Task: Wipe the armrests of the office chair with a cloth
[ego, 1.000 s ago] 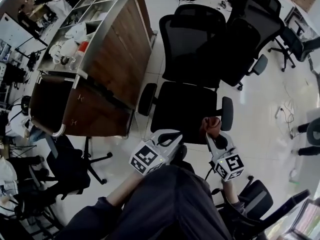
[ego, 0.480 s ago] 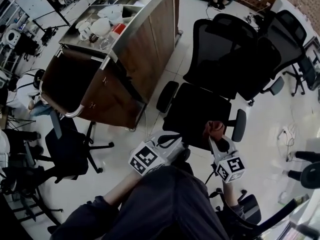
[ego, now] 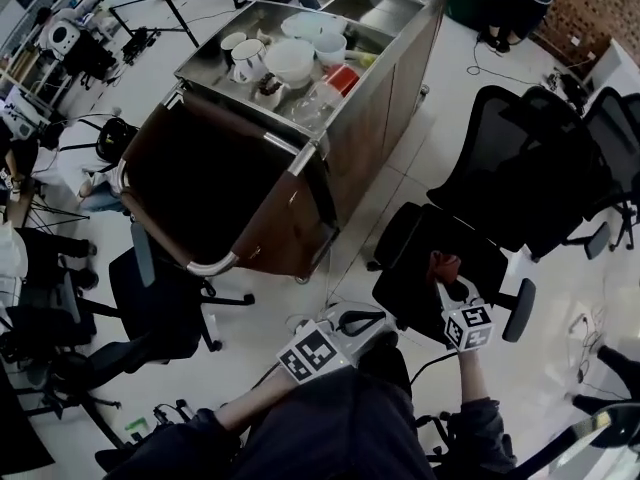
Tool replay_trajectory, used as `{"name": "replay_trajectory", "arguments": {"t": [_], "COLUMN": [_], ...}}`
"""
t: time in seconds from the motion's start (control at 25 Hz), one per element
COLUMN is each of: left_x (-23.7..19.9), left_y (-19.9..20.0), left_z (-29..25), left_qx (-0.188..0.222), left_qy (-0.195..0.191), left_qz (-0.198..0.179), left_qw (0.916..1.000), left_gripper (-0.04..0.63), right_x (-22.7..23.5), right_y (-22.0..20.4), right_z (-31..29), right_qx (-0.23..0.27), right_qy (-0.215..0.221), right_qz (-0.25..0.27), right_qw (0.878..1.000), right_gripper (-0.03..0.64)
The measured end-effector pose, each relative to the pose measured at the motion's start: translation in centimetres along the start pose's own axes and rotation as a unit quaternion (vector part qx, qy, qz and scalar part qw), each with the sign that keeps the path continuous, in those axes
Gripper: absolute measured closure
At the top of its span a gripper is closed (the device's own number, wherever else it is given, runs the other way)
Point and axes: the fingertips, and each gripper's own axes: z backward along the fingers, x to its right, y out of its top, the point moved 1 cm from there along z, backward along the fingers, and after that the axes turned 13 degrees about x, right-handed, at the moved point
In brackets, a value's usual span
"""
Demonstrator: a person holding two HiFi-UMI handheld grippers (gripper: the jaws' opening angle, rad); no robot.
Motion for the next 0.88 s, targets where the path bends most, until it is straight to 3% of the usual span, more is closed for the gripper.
{"name": "replay_trajectory", "arguments": {"t": [0.24, 0.4, 0.6, 0.88], "left_x": [-4.7, -7.0, -9.8, -12.4], "left_y": [-0.9, -1.2, -1.3, -0.3], "left_z": [2.4, 2.0, 0.3, -3.2], "left_qx": [-0.007, -0.032, -0.046, -0.056], "left_qy": [0.066, 0.098, 0.151, 0.149], "left_qz": [0.030, 0.027, 0.036, 0.042], "left_qw": [0.9973, 0.9943, 0.9868, 0.9863], "left_gripper": [0.578, 0.578, 0.578, 0.578], "right_x": [3.5, 6.7, 9.6, 9.8], "right_y": [-4.0, -6.6, -8.0, -10.0], "right_z": [-11.0, -17.4, -21.9, -23.9], "right_qx": [-0.077, -0.115, -0.145, -0.180], "right_qy": [0.022, 0.031, 0.044, 0.071], "right_qz": [0.016, 0.033, 0.071, 0.089], "right_qw": [0.997, 0.992, 0.986, 0.977], "right_gripper": [0.569, 0.569, 0.569, 0.569]}}
